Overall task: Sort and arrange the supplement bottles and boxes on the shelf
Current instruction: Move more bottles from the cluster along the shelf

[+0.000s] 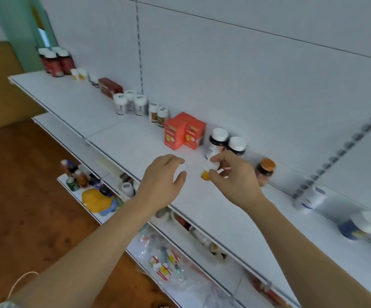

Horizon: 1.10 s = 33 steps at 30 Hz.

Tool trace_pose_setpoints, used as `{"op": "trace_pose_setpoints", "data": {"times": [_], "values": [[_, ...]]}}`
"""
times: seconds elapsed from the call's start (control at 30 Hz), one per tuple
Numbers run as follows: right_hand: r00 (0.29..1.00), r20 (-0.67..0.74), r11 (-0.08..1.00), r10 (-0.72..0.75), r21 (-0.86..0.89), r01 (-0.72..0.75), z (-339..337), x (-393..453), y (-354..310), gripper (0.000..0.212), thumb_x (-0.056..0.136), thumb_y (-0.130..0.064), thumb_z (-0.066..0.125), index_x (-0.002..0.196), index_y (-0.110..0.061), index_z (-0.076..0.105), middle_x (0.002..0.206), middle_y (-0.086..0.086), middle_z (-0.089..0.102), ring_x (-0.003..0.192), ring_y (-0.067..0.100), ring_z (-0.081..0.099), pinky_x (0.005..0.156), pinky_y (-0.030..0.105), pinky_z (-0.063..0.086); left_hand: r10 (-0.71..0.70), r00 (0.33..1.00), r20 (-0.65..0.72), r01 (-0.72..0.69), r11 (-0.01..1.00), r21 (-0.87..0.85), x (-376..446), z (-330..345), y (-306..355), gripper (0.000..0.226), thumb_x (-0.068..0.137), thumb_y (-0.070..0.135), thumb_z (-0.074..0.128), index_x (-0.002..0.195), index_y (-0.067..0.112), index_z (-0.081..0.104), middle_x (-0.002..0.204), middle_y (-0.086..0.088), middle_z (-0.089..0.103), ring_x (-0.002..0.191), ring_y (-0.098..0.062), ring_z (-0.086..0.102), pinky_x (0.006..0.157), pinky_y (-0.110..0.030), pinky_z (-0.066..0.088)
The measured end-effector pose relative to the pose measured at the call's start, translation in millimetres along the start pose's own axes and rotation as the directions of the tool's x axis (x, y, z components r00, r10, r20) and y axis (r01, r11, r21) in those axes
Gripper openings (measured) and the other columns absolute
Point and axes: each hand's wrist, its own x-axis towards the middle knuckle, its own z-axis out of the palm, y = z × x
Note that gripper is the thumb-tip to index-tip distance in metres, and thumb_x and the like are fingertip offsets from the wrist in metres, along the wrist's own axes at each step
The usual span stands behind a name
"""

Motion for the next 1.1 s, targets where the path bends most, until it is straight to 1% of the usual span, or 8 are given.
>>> {"op": "trace_pose_setpoints", "data": {"times": [0.2, 0.33, 0.43, 0.57, 0.7, 0.87, 1.03, 1.1], "values": [[0.980, 0.065, 0.982, -0.186, -0.029, 0.188, 76.3, 93.7, -34.1, 0.020, 0.082, -0.017, 0.071, 0.100, -0.022, 0.066, 0.094, -0.011, 0.067, 0.078, 0.008, 0.064, 0.074, 0.023, 0.053, -0.095, 0.993, -0.064, 0.102, 0.988, 0.112, 42.9, -46.9, -83.6, 0.041, 0.096, 0.034, 0.051, 0.128, 0.011, 0.060, 0.127, -0.005, 0.060, 0.121, -0.026, 0.051, 0.102, -0.040, 0.044], [0.951, 0.096, 0.953, -0.292, -0.053, 0.298, 129.5, 146.1, -69.0, 0.020, 0.083, -0.017, 0.073, 0.102, -0.020, 0.068, 0.096, -0.006, 0.067, 0.074, 0.006, 0.061, 0.071, 0.006, 0.043, -0.163, 0.979, -0.125, 0.178, 0.977, 0.118, 54.7, -80.9, -146.2, 0.038, 0.097, 0.032, 0.055, 0.128, 0.012, 0.060, 0.128, -0.006, 0.060, 0.122, -0.028, 0.051, 0.103, -0.042, 0.044], [0.932, 0.126, 0.934, -0.340, -0.069, 0.350, 174.7, 179.9, -98.1, 0.019, 0.085, -0.021, 0.072, 0.104, -0.022, 0.069, 0.097, -0.009, 0.066, 0.078, 0.007, 0.059, 0.073, 0.012, 0.047, -0.217, 0.960, -0.175, 0.236, 0.967, 0.095, 65.3, -108.4, -196.6, 0.037, 0.097, 0.032, 0.055, 0.128, 0.013, 0.060, 0.130, -0.005, 0.059, 0.124, -0.027, 0.049, 0.102, -0.043, 0.045], [0.937, 0.096, 0.934, -0.337, -0.092, 0.346, 236.9, 214.6, -139.2, 0.019, 0.087, -0.020, 0.071, 0.105, -0.020, 0.069, 0.089, -0.014, 0.057, 0.077, 0.007, 0.054, 0.068, 0.002, 0.038, -0.207, 0.962, -0.176, 0.229, 0.967, 0.114, 82.3, -146.4, -267.9, 0.041, 0.096, 0.036, 0.050, 0.129, 0.013, 0.059, 0.130, -0.006, 0.059, 0.122, -0.027, 0.051, 0.103, -0.042, 0.045], [0.956, 0.072, 0.952, -0.285, -0.094, 0.291, 297.8, 243.5, -176.2, 0.017, 0.086, -0.019, 0.069, 0.103, -0.020, 0.067, 0.091, -0.012, 0.061, 0.078, 0.007, 0.058, 0.069, 0.007, 0.040, -0.177, 0.975, -0.135, 0.196, 0.970, 0.146, 98.6, -185.4, -337.3, 0.041, 0.098, 0.035, 0.052, 0.132, 0.014, 0.057, 0.133, -0.004, 0.057, 0.125, -0.025, 0.049, 0.105, -0.041, 0.043], [0.971, 0.045, 0.962, -0.234, -0.132, 0.237, 362.2, 286.8, -210.1, 0.016, 0.085, -0.014, 0.070, 0.100, -0.016, 0.066, 0.094, -0.007, 0.065, 0.077, 0.009, 0.060, 0.066, 0.000, 0.038, -0.157, 0.982, -0.108, 0.174, 0.970, 0.168, 124.0, -223.4, -413.8, 0.043, 0.098, 0.039, 0.050, 0.135, 0.018, 0.054, 0.139, -0.003, 0.054, 0.129, -0.022, 0.046, 0.107, -0.038, 0.042], [0.976, 0.001, 0.955, -0.220, -0.202, 0.216, 422.4, 350.7, -224.7, 0.018, 0.083, -0.016, 0.070, 0.101, -0.018, 0.068, 0.094, -0.006, 0.065, 0.074, 0.014, 0.061, 0.073, 0.028, 0.051, -0.144, 0.987, -0.074, 0.155, 0.974, 0.167, 161.4, -239.6, -483.4, 0.043, 0.098, 0.039, 0.050, 0.137, 0.018, 0.053, 0.141, -0.004, 0.052, 0.132, -0.023, 0.044, 0.110, -0.038, 0.039], [0.978, -0.007, 0.956, -0.209, -0.211, 0.203, 445.9, 380.1, -226.1, 0.018, 0.084, -0.017, 0.070, 0.102, -0.019, 0.068, 0.094, -0.006, 0.064, 0.074, 0.013, 0.060, 0.073, 0.028, 0.050, -0.141, 0.988, -0.058, 0.149, 0.973, 0.174, 183.6, -241.4, -512.8, 0.044, 0.098, 0.039, 0.049, 0.137, 0.019, 0.052, 0.142, -0.004, 0.051, 0.133, -0.024, 0.042, 0.111, -0.040, 0.037]]}}
